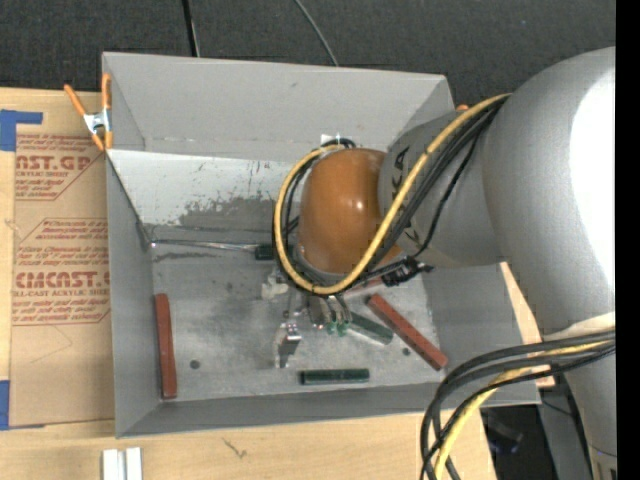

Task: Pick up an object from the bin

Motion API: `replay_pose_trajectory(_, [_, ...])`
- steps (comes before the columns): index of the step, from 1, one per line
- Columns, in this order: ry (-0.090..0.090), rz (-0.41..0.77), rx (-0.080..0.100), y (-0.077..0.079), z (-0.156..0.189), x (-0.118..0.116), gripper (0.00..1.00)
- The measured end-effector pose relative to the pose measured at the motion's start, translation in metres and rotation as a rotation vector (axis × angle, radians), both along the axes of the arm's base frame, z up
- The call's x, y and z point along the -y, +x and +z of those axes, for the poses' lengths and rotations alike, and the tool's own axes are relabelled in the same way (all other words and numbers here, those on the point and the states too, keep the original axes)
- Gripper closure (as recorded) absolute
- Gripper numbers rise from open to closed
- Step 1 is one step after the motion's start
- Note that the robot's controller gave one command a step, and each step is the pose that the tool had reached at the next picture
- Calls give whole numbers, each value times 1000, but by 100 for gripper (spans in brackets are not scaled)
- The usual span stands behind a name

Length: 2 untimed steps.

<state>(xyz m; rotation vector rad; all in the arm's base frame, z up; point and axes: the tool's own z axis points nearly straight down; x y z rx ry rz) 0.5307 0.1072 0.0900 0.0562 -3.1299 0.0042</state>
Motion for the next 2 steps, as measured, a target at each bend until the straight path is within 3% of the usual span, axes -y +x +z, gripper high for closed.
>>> replay_pose_trajectory(1, [5, 212, 8, 35, 56, 14, 0])
replay_pose_trajectory(2, [5, 142, 19, 24, 78, 61, 0])
